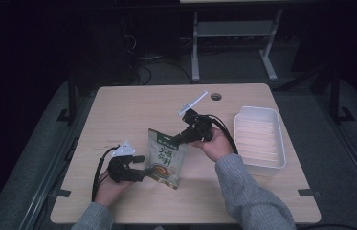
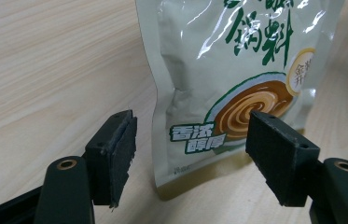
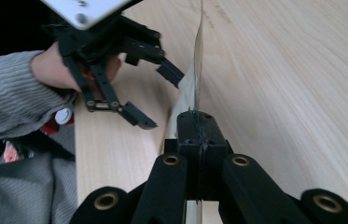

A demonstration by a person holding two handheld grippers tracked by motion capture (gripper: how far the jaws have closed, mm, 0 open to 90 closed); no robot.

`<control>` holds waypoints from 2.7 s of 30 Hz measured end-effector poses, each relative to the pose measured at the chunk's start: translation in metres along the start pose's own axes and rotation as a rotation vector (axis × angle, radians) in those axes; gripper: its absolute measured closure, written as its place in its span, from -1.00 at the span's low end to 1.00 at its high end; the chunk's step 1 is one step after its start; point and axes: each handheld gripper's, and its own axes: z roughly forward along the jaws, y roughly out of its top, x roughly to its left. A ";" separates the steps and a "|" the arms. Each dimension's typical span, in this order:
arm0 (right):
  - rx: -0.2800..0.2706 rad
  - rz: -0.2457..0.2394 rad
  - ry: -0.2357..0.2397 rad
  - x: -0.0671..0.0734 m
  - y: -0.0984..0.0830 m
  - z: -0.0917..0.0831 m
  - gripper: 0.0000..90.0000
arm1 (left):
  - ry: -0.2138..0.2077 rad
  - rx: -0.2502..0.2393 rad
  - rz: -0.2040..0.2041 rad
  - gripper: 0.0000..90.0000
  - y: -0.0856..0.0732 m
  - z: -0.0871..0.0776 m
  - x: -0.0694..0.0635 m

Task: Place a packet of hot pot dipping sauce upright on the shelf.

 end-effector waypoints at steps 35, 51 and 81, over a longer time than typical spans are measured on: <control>0.068 -0.084 -0.017 0.016 0.013 0.003 0.69 | -0.081 0.015 0.161 0.87 0.006 -0.003 -0.020; 0.095 -0.125 0.037 0.019 0.015 0.009 0.98 | -0.072 0.015 0.175 0.75 0.006 -0.003 -0.021; 0.047 -0.056 -0.063 -0.002 0.004 -0.074 0.99 | -0.012 0.022 0.143 0.33 0.000 -0.009 -0.014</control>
